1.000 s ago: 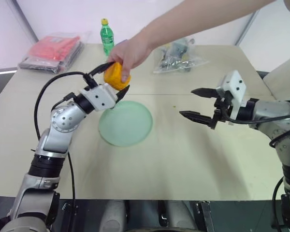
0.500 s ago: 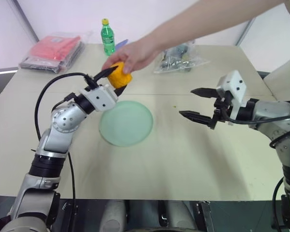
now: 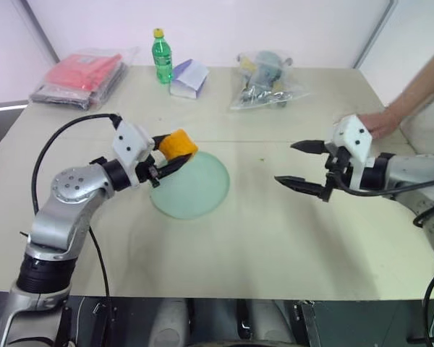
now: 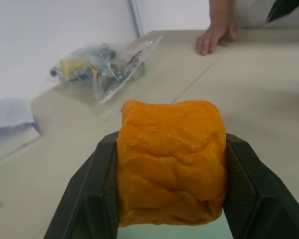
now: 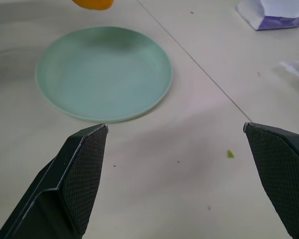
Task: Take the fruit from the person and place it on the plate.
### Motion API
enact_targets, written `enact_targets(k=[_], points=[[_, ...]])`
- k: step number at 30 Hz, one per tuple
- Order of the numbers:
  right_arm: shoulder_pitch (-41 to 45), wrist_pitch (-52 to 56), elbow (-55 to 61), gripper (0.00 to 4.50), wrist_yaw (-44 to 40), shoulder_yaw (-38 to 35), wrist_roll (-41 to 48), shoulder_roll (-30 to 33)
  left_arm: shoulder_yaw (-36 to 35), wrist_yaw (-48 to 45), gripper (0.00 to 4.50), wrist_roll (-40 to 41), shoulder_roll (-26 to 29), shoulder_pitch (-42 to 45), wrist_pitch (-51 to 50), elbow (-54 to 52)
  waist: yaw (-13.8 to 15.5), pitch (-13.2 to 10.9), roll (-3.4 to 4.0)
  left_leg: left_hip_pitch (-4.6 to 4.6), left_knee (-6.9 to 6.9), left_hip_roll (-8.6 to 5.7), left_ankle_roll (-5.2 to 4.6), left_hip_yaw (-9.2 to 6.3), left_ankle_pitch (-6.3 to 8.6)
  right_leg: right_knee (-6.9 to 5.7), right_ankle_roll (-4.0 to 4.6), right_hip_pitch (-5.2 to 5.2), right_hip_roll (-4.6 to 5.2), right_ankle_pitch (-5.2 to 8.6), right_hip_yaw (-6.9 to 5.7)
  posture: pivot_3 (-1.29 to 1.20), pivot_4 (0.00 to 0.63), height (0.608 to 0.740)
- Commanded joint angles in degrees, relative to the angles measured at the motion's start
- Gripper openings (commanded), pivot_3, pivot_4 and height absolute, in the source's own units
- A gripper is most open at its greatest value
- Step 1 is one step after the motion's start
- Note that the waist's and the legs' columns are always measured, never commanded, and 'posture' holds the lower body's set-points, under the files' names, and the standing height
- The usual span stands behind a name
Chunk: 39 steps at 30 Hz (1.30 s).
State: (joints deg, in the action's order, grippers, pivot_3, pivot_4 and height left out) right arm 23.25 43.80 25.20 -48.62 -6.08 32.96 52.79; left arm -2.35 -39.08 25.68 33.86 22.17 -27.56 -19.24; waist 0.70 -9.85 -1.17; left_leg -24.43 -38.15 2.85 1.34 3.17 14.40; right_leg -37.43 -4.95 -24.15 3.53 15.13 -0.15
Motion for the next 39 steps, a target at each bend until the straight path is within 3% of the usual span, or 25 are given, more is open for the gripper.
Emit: enact_targets(k=[1, 8, 14, 19, 23, 27, 31, 35, 39], points=[[-0.2, -0.2, 2.4, 4.50, 0.6, -1.2, 0.8, -0.6, 1.7, 2.0, 2.02, 0.1, -2.4, 0.8, -2.0, -0.7, 0.0, 0.0, 0.00, 0.00, -0.01, 0.00, 0.00, 0.00, 0.00, 0.00, 0.00, 0.01, 0.00, 0.00, 0.00, 0.00, 0.150, 0.731], [-1.4, 0.0, 3.5, 4.50, 1.8, -1.2, 0.8, -1.7, 9.8, 1.9, 2.02, -9.5, -5.9, 1.4, 3.8, 10.3, -0.1, 0.0, 0.00, 0.03, -0.01, 0.00, 0.00, -0.01, 0.00, 0.00, 0.01, 0.02, -0.04, 0.00, 0.00, 0.00, 0.150, 0.731], [-2.5, 0.5, 4.7, 4.50, 3.2, -1.5, 0.8, -2.6, 11.5, -0.5, 2.02, -12.8, -6.2, 1.4, 6.5, 16.5, 0.0, 0.0, 0.00, 0.02, -0.01, 0.01, 0.00, -0.02, 0.00, 0.01, 0.01, 0.01, -0.06, 0.00, 0.00, 0.00, 0.150, 0.731], [-3.2, 0.8, 5.4, 4.50, 4.2, -1.8, 1.0, -3.0, 9.7, -1.7, 4.42, -12.5, -6.5, 1.7, 7.1, 19.6, -0.1, 0.0, 0.01, 0.02, -0.01, 0.01, 0.00, -0.02, 0.00, 0.00, 0.01, 0.01, -0.05, 0.00, 0.00, 0.00, 0.150, 0.731], [-3.3, 0.6, 5.4, 4.50, 4.5, -1.7, 1.1, -3.1, 8.7, -2.4, 4.48, -11.9, -6.7, 2.2, 7.0, 19.3, -0.1, 0.0, 0.01, 0.01, -0.01, 0.01, 0.00, -0.02, 0.00, 0.01, 0.01, 0.01, -0.04, 0.00, 0.00, 0.00, 0.150, 0.731], [-2.9, -0.2, 4.6, 4.50, 4.2, -1.0, 0.7, -3.2, 3.2, -3.1, 4.48, -4.6, -6.3, 3.6, 1.6, 10.9, 0.0, 0.0, 0.00, 0.00, -0.01, 0.01, 0.00, -0.02, 0.00, 0.01, 0.01, 0.01, -0.03, 0.00, 0.00, 0.00, 0.150, 0.731], [-2.9, -0.7, 4.1, 4.50, 3.8, -0.8, 0.5, -3.2, -1.1, -3.1, 4.48, 0.4, -3.5, 3.6, -4.2, 3.4, -0.1, 0.0, 0.03, 0.00, -0.01, 0.01, 0.00, -0.05, 0.00, 0.00, 0.01, 0.01, -0.03, 0.00, 0.00, 0.00, 0.150, 0.731], [-2.4, -1.6, 2.9, 4.50, 3.1, 0.0, 0.0, -3.3, -8.6, -6.9, 4.48, 10.2, 5.6, -0.3, -15.2, -5.4, -0.8, 0.0, 0.04, 0.03, 0.01, 0.03, 0.00, -0.05, 0.00, 0.00, 0.01, 0.00, -0.07, 0.01, 0.01, 0.00, 0.150, 0.731], [-2.0, -2.7, 1.1, 4.50, 1.7, 1.1, -0.7, -3.4, -15.5, -14.9, 4.48, 12.7, 16.8, -9.0, -17.2, -6.8, -1.6, 0.0, 0.04, 0.05, 0.06, 0.05, 0.00, -0.08, 0.00, -0.01, 0.03, -0.01, -0.08, 0.02, -0.01, 0.00, 0.150, 0.731]])
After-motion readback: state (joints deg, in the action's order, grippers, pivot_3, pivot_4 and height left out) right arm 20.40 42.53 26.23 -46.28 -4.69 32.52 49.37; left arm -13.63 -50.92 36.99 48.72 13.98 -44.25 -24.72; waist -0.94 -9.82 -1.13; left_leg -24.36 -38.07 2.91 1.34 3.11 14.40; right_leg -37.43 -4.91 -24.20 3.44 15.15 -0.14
